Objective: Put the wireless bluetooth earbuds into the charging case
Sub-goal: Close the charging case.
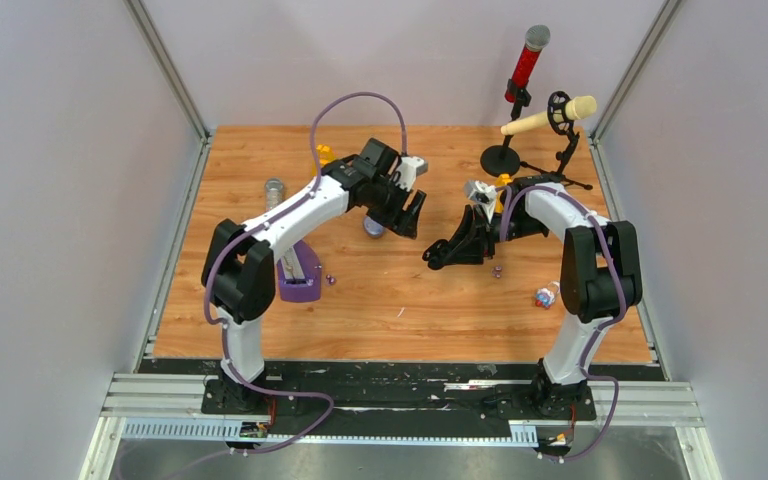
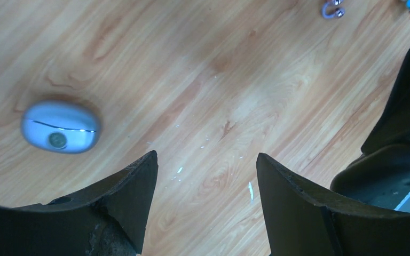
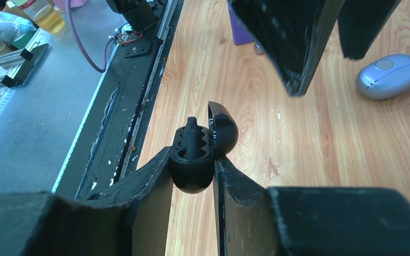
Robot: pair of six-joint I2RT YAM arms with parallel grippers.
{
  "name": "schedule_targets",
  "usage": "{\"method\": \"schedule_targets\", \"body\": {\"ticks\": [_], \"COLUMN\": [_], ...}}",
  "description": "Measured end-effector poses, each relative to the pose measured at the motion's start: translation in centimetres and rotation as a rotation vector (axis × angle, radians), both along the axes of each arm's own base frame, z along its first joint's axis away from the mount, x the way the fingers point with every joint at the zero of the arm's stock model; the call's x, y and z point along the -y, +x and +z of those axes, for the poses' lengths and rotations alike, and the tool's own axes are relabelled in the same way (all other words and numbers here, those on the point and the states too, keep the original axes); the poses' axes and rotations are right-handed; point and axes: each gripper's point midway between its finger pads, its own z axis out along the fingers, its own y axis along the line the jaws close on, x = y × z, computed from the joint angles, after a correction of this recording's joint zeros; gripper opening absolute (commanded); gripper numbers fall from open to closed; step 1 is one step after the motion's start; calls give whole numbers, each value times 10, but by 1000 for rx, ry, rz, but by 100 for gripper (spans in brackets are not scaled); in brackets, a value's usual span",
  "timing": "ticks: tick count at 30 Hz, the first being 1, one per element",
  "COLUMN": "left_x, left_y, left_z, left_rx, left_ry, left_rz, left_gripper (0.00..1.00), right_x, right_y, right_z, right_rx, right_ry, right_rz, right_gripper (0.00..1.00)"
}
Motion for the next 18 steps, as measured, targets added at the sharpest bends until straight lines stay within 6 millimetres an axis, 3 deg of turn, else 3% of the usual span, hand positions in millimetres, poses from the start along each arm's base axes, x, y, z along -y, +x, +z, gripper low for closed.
{"method": "schedule_targets", "body": {"ticks": [5,12,18], "left_x": [17,43,45], "left_y": [-18,-47,-52], "left_z": [-17,-13,-13], "left_rx": [-21,-19,-16], "left_ry": [40,37,32], "left_rz": [-47,-143,-181], "left_gripper": [76,76,76], "right_x": [0,-1,-1], "right_y": [0,-1,2], "right_z": [1,3,-2], "right_rx": [-3,-12,-51], "right_ry": [3,12,2], "right_rz": [-1,-4,-3], "right_gripper": [25,23,19]}}
